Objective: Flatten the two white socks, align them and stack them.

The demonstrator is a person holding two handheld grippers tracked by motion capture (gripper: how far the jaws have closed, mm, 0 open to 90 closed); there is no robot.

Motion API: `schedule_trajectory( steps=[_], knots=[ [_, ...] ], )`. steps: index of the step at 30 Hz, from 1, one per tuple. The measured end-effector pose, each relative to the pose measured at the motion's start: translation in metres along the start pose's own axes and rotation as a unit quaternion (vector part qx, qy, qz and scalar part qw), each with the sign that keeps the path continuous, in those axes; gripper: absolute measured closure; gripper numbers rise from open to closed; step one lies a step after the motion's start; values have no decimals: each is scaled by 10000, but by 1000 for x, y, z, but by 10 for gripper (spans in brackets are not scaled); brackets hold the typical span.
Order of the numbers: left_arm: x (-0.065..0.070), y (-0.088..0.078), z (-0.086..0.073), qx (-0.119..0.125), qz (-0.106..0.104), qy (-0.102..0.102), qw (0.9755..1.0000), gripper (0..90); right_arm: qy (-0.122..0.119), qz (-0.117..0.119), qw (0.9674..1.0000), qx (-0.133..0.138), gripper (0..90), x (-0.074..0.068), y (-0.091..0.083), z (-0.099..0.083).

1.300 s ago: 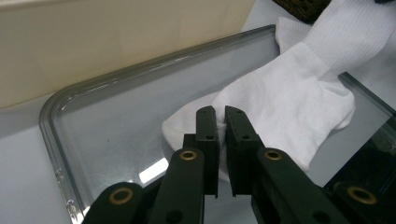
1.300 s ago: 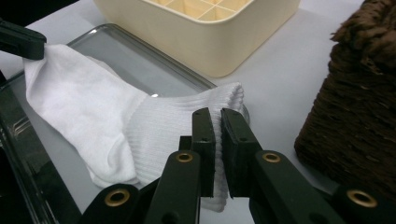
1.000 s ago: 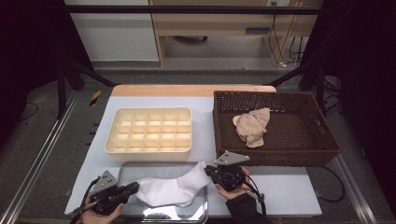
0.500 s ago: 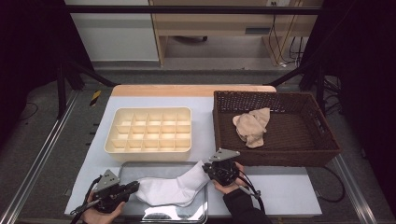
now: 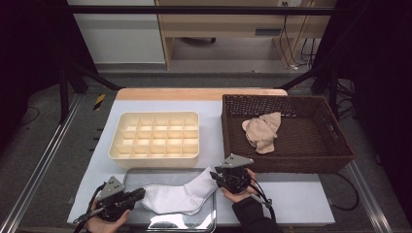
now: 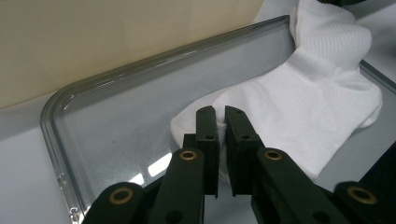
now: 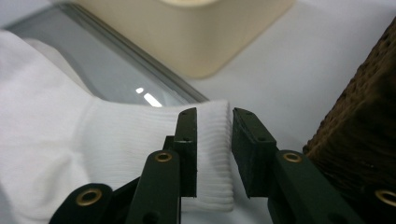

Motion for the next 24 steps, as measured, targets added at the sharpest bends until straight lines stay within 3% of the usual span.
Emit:
schedule_trajectory(
  steps=[3,7,9,14,19,24],
  knots=[
    [0,0,0,12,2,-2,10000,840,21,220,9997,138,743,-11,-10,5],
    [0,0,0,30,-3,-19,10000,840,-5,740,9972,112,773,-41,-13,3],
    [0,0,1,41,-10,-5,10000,840,-37,926,9957,21,776,-54,-11,-1],
    [1,0,0,52,6,28,10000,840,-86,1122,9931,-318,773,-79,0,-19],
    [1,1,0,33,27,62,10000,840,-93,1181,9918,-484,780,-84,6,-28],
    [0,2,-1,21,32,53,10000,840,-55,1301,9897,-590,871,-87,7,-32]
  ],
)
Point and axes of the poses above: each handheld gripper's, and its own axes: y roughly forward along the jaws, z roughly out of its top, x roughly to its right, the point moved 8 cm from there along y, roughly forward along the jaws, and after that the axes turned 6 degrees about x, right-handed, at the moved point
